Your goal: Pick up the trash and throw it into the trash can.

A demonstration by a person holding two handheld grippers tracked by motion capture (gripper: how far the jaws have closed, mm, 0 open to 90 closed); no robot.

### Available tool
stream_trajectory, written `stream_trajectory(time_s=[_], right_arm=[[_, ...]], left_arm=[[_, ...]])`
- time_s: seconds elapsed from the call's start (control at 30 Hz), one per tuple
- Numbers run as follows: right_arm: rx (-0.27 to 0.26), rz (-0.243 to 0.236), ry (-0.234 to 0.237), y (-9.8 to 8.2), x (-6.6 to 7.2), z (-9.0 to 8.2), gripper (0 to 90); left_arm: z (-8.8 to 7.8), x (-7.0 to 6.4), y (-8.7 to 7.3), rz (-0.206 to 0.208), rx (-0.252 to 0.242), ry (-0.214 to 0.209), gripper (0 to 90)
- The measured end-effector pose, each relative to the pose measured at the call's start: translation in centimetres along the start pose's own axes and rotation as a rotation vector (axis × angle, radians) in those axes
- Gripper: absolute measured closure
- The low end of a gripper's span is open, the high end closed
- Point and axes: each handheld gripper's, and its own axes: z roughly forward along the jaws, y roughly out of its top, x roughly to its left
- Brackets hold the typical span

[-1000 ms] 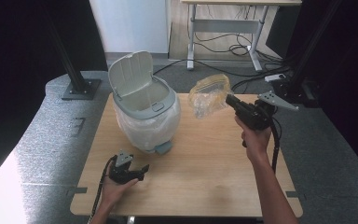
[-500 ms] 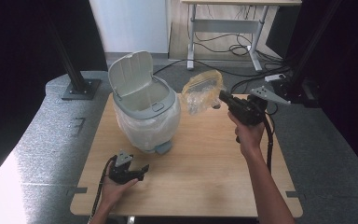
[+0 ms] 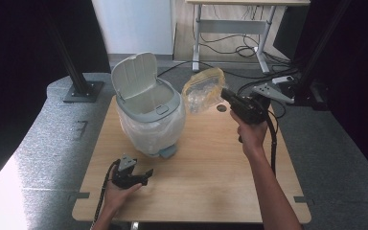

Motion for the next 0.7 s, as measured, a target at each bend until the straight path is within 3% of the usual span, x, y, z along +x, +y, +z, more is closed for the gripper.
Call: stream_trajectory(time_s=[0.7], right_arm=[[0.016, -0.007, 0.019, 0.4, 1.8, 2.7, 87.7]], left_arm=[[-0.5, 1.1, -0.2, -0.009, -0.002, 0.007, 18.4]])
